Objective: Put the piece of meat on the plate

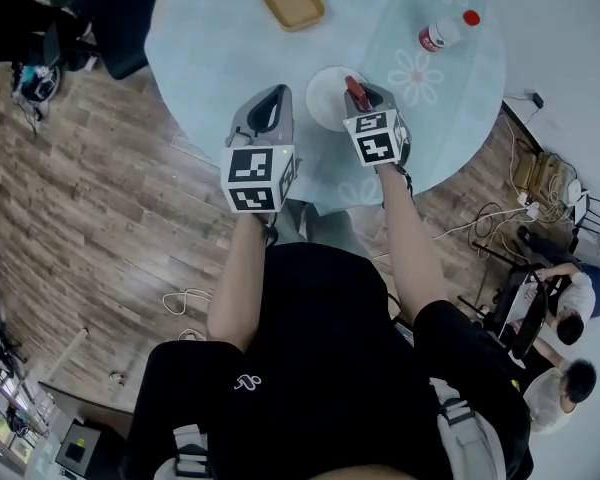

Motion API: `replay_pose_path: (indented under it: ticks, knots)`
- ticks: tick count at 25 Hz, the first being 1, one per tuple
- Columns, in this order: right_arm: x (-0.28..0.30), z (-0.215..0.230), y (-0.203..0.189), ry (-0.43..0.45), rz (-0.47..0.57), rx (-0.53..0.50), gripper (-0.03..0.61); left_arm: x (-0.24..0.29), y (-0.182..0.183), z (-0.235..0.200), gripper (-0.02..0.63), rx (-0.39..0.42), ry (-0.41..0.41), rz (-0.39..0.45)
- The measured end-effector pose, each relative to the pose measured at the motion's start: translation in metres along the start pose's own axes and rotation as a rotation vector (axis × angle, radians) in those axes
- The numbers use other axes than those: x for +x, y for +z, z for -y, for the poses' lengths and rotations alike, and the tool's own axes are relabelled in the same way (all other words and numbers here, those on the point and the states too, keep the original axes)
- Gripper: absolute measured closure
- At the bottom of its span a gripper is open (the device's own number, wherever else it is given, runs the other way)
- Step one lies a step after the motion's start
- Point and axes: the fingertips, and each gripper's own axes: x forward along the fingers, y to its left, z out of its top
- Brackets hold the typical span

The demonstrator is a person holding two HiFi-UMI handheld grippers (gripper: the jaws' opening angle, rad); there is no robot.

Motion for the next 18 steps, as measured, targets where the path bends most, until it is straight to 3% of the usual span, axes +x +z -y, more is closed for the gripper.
replay_pose_path:
  ticks: [5,8,10,11,14,18]
  knots:
    - [0.012,-0.002,-0.002,-0.060,-0.058,-0.082,0.476,0.001,0.002,-0.008,0.617,-0.004,0.005,0.002]
    - [0.014,-0.010,-0.001,-0.037,-0.063,-0.077,0.465,0.002,0.003,-0.009,0.617,-0.008,0.005,0.002]
    - [0.015,-0.021,-0.003,0.017,-0.067,-0.045,0.370,0.004,0.004,-0.007,0.617,-0.008,-0.001,0.003]
    - [0.014,-0.025,-0.005,0.038,-0.068,-0.031,0.353,0.005,0.005,-0.006,0.617,-0.007,-0.004,0.004]
    - [0.012,-0.034,-0.005,0.091,-0.038,0.035,0.356,0.007,0.008,-0.004,0.617,-0.005,-0.010,0.007]
    - [0.001,-0.032,0.011,0.147,0.075,0.175,0.356,0.010,0.013,-0.001,0.617,0.001,-0.018,0.014]
